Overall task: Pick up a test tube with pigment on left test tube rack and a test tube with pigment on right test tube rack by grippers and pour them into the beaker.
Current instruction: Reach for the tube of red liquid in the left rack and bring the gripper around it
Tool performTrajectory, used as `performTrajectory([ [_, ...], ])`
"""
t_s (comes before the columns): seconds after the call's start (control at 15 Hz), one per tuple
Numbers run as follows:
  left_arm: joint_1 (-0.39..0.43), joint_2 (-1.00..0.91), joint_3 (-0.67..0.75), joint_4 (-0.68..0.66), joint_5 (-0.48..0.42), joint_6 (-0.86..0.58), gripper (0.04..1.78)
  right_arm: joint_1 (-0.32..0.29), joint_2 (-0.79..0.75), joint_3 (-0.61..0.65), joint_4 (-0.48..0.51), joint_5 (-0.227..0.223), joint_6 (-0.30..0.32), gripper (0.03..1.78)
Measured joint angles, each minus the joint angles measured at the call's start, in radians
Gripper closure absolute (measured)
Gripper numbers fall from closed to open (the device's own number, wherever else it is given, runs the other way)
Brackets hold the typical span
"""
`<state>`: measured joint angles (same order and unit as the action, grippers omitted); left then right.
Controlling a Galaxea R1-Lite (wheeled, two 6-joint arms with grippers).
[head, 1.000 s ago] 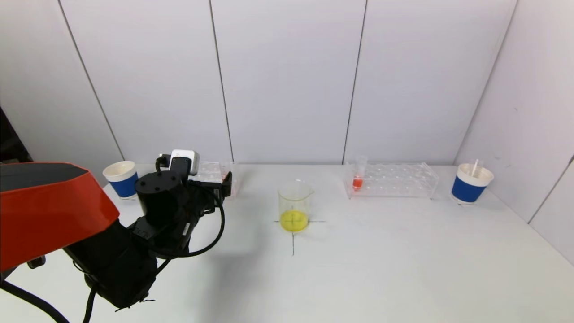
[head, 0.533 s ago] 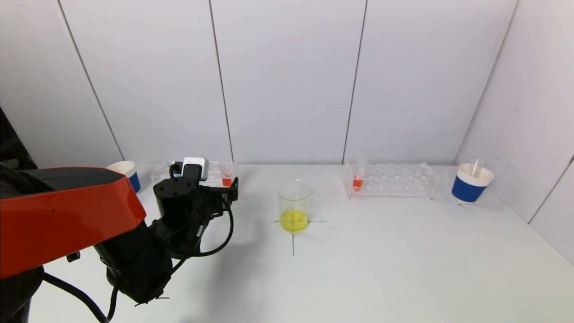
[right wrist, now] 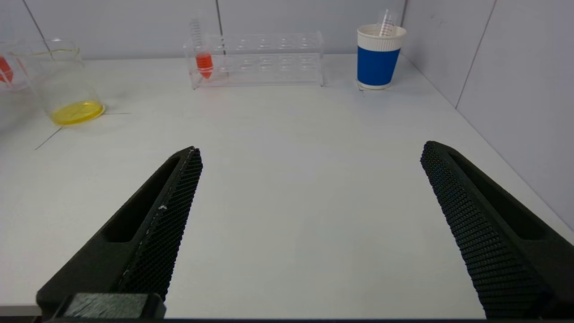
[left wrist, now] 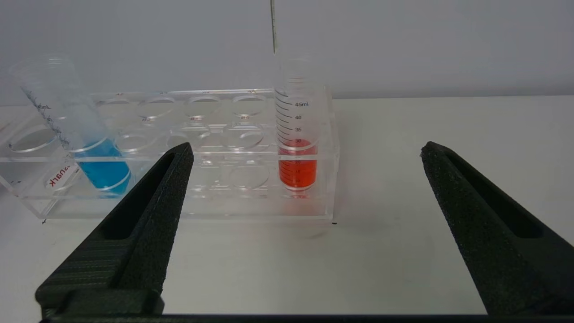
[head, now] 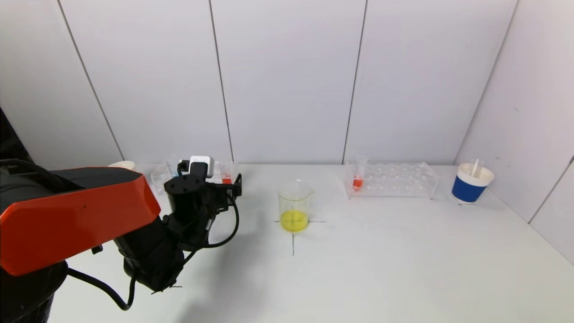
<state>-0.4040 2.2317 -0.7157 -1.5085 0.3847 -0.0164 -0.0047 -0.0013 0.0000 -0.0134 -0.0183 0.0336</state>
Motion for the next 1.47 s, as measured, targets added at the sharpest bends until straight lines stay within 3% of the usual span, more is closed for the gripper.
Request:
performTrajectory([
  [1.47,0.056,0.090,-0.164,0.073,-0.022,0.002,0.05,0.000,0.000,0.000,0.000,0.000,0.000,0.04],
])
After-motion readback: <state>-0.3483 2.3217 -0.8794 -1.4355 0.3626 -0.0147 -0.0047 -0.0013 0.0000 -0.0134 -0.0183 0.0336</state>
